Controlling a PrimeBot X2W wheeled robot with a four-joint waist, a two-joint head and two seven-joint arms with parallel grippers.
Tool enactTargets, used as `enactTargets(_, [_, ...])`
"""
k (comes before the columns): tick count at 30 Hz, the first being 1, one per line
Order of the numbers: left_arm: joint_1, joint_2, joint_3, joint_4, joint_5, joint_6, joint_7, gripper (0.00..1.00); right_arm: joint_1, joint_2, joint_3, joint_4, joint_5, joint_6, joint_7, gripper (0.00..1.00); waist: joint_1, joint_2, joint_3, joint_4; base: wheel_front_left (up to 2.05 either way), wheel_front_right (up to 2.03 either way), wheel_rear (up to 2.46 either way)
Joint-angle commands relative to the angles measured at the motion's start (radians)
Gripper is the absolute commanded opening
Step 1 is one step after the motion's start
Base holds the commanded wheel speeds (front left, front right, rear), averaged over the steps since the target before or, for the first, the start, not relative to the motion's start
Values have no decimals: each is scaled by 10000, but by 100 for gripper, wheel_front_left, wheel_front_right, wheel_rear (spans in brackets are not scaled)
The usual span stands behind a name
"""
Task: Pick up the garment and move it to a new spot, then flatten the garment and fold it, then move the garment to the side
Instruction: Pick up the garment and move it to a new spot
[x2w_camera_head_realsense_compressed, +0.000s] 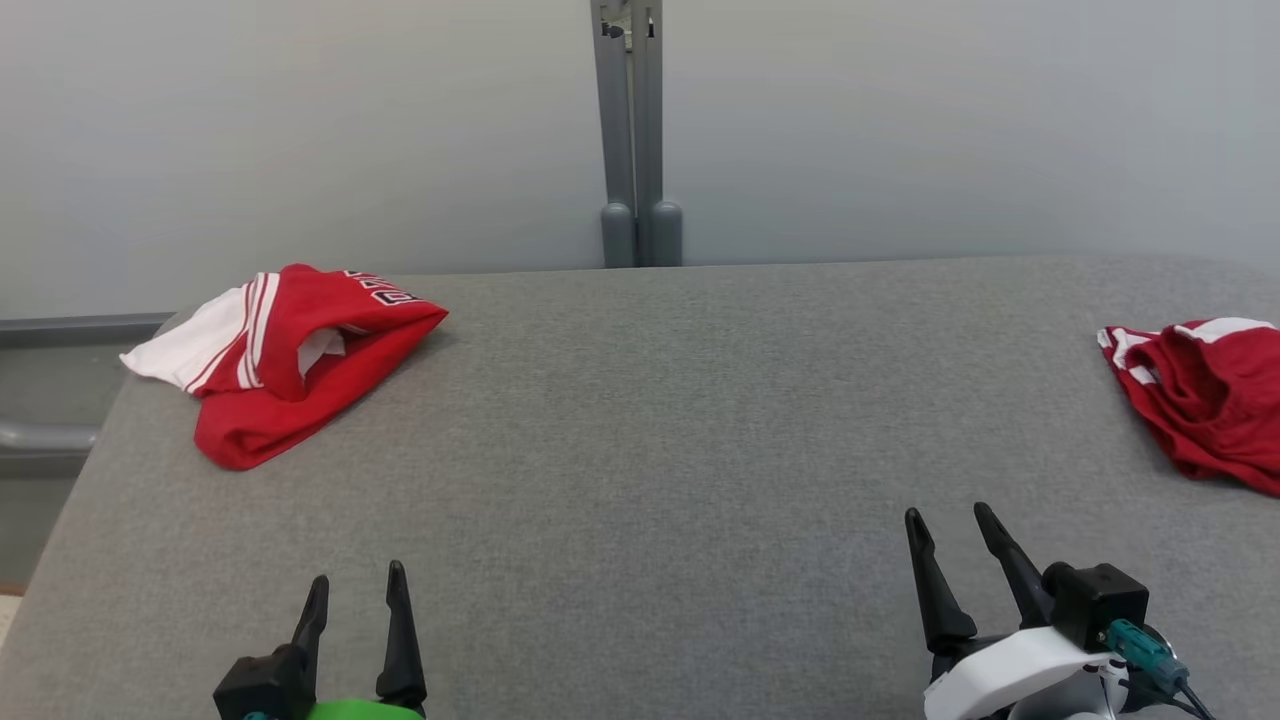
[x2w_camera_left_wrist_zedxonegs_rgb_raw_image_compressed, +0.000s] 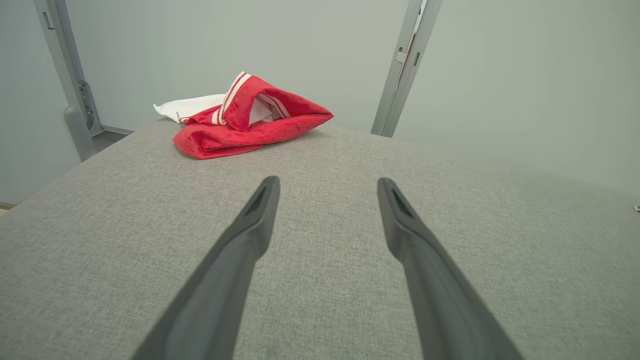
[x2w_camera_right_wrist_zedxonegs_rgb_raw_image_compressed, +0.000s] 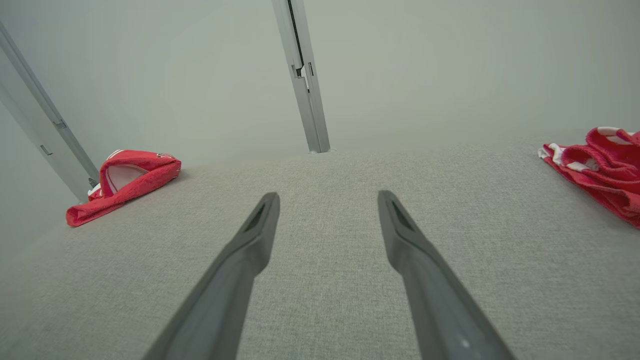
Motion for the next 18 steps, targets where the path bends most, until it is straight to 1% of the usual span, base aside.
enactTargets(1, [-181, 23, -9, 7, 96, -14, -31, 100, 91, -16, -8, -65, 11, -3, -32, 100, 0, 0, 33, 608, 0, 0, 0])
enactTargets(3, [-251, 28, 21, 25, 207, -39, -31, 100, 59, -14, -3, -146, 25, -3, -32, 100, 0, 0, 74, 1116, 0, 0, 0])
enactTargets(9, [-388, 50, 257, 77, 522, -153, -31, 100, -81, -15, -12, -344, 172, -3, -32, 100, 0, 0, 218, 3072, 0, 0, 0])
enactTargets(12, [-387, 71, 405, 74, 544, -203, -31, 100, -165, -15, 38, -397, 238, -3, -30, 100, 0, 0, 248, 3899, 0, 0, 0])
enactTargets(13, [-351, 75, 520, 7, 512, -179, -31, 100, -238, -14, 145, -425, 249, -2, -32, 100, 0, 0, 355, 4108, 0, 0, 0])
enactTargets(18, [-56, 41, 1142, -603, 334, 39, -20, 100, -967, -32, 853, -127, 84, -3, -32, 100, 0, 0, 813, 4439, 0, 0, 0])
